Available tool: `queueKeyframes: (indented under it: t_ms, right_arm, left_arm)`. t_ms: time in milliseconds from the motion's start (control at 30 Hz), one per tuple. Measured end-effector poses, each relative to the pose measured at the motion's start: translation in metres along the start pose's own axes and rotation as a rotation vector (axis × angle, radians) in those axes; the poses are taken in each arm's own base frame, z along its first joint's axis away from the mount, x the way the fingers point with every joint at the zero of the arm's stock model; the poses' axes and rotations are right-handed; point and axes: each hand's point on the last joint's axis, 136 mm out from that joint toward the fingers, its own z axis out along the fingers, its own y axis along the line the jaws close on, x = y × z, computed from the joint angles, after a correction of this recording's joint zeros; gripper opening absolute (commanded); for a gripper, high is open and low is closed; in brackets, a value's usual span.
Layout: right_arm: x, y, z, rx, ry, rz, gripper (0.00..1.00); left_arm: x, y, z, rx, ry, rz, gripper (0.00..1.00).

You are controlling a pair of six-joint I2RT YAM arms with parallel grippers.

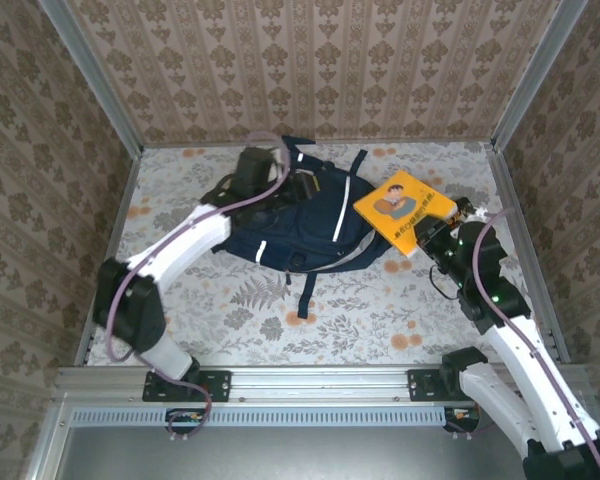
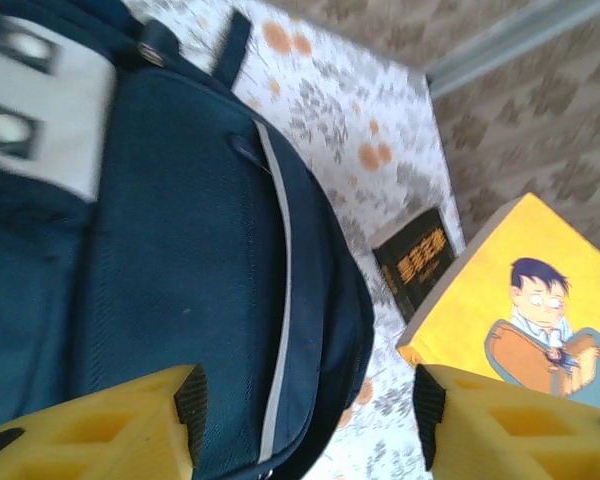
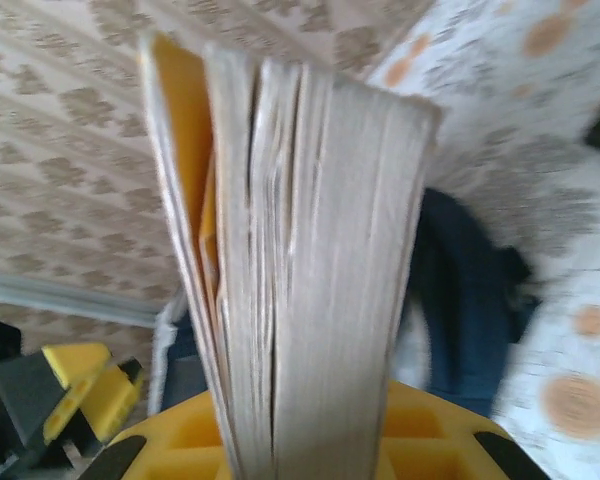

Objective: Pack the student bag

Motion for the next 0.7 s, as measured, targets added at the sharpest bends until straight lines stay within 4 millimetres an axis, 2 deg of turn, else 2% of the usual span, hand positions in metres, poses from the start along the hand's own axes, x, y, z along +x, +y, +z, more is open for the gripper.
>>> queueKeyframes:
  t_ms: [67, 200, 367, 567, 700]
  right_arm:
    - [-0.001, -0.014, -0.011, 0.052, -0.021, -0.033, 0.0]
    - [-0.001, -0.034, -0.026, 0.127, -0.047, -0.092, 0.0]
    - [-0.003, -0.047, -0.035, 0.185, -0.061, -0.161, 0.0]
    - [-0.001, -0.051, -0.037, 0.197, -0.061, -0.197, 0.0]
    - [0.003, -0.053, -0.036, 0.2, -0.051, -0.212, 0.0]
  left_arm:
    - [0.007, -0.009, 0.029, -0.004, 0.056, 0.054, 0.54]
    - [0.017, -0.017, 0.075, -0.009, 0.126, 0.126, 0.53]
    - [0.028, -0.008, 0.119, -0.035, 0.175, 0.167, 0.51]
    - [0.035, 0.015, 0.144, -0.098, 0.199, 0.18, 0.5]
    - [0.037, 0.018, 0.152, -0.109, 0.209, 0.184, 0.46]
